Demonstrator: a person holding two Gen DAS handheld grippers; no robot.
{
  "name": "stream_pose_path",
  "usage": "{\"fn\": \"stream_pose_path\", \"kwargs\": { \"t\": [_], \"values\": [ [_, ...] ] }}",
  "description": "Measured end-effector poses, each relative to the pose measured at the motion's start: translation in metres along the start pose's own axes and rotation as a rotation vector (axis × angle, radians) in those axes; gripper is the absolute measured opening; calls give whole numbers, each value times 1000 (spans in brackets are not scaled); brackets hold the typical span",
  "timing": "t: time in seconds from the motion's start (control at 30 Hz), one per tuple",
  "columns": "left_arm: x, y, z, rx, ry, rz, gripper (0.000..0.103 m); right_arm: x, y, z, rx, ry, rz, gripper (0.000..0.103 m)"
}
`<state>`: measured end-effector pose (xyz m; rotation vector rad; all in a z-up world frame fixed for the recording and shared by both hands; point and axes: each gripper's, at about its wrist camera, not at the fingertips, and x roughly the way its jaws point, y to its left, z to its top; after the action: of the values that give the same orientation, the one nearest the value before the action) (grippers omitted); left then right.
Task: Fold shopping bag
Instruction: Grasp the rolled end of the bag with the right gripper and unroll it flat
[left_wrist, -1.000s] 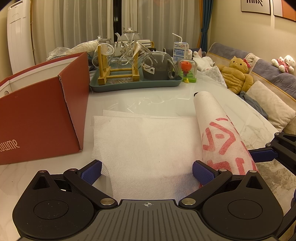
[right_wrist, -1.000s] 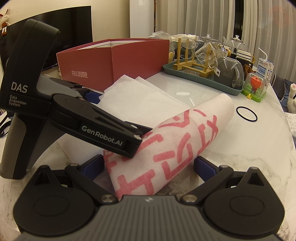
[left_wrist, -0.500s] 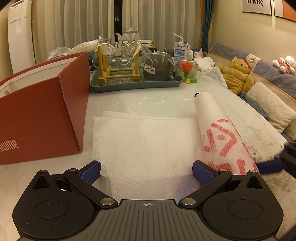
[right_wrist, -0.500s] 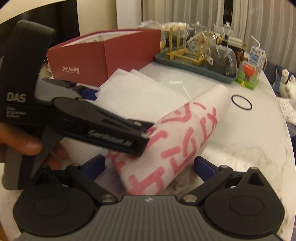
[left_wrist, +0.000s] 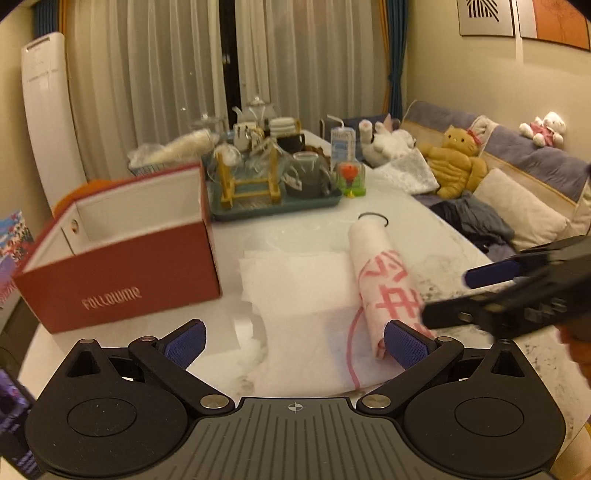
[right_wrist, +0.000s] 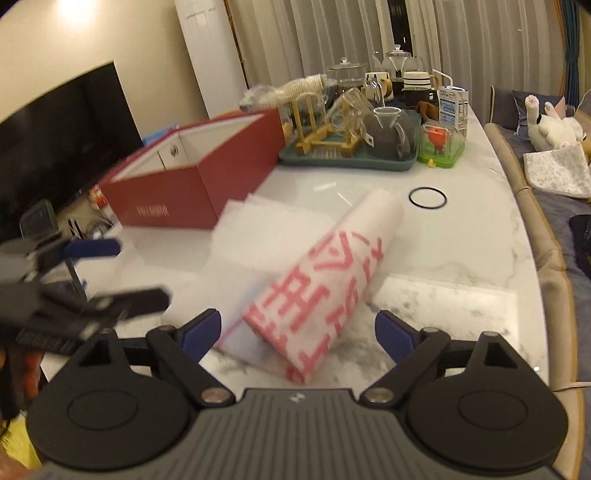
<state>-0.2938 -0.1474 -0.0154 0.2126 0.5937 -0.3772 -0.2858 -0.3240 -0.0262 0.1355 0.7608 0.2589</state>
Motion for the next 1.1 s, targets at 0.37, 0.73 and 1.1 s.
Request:
{"fn": "stream_pose_path", "kwargs": {
  "t": [0.37, 0.73, 1.1],
  "values": [
    [-12, 1, 13, -20, 75, -101, 103, 39, 0, 16, 191, 120, 70, 5],
    [49, -28, -7, 31, 298, -117, 103, -47, -19, -33, 43, 47, -46, 71],
    [62, -64, -30, 217, 394, -136, 103, -17, 68, -46, -719, 44, -192, 71]
  ]
}}
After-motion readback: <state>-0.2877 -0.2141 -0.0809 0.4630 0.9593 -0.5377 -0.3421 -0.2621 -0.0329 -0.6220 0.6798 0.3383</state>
